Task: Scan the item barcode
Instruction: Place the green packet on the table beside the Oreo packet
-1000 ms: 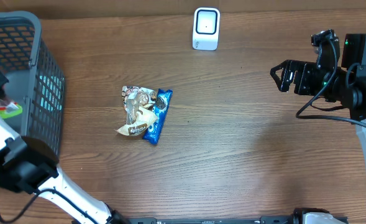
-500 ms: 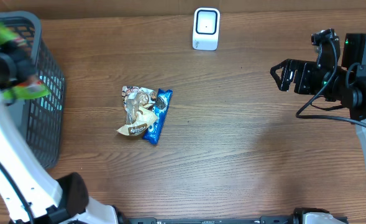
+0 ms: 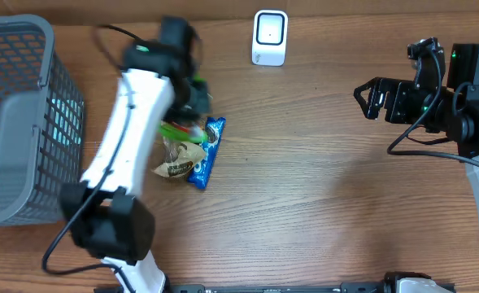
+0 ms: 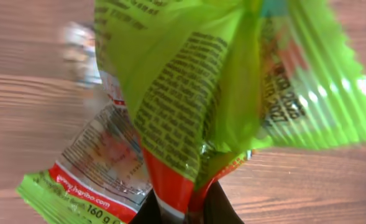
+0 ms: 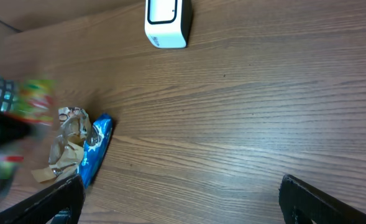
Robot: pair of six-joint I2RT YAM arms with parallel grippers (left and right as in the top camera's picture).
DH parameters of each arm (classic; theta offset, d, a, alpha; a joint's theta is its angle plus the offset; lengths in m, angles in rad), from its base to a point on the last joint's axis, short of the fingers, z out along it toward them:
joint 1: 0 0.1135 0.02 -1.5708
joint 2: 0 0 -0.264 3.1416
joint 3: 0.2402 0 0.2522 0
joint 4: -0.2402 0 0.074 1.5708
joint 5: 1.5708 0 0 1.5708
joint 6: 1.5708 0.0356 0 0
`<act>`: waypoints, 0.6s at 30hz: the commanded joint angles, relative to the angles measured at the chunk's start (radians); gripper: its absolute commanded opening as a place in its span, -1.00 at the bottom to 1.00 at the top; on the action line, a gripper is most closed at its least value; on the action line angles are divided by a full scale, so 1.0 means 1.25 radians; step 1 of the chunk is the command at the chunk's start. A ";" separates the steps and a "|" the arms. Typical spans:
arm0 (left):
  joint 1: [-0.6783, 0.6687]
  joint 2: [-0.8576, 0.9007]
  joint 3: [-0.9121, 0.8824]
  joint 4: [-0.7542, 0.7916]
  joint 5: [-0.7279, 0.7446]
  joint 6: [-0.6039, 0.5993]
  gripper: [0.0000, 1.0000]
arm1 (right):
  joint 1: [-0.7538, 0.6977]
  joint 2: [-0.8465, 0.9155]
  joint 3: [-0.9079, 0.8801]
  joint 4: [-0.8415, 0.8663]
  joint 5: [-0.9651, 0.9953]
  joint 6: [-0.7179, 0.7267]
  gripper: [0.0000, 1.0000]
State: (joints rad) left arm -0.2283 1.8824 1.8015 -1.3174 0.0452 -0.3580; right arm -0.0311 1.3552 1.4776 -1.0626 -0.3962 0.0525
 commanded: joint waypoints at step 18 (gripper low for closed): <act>-0.168 0.080 -0.063 0.086 -0.044 -0.055 -0.25 | 0.000 -0.002 0.016 0.002 -0.007 0.000 1.00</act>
State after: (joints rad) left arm -0.4477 1.9789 1.7004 -1.1915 0.0254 -0.4427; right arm -0.0311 1.3552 1.4776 -1.0657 -0.3962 0.0525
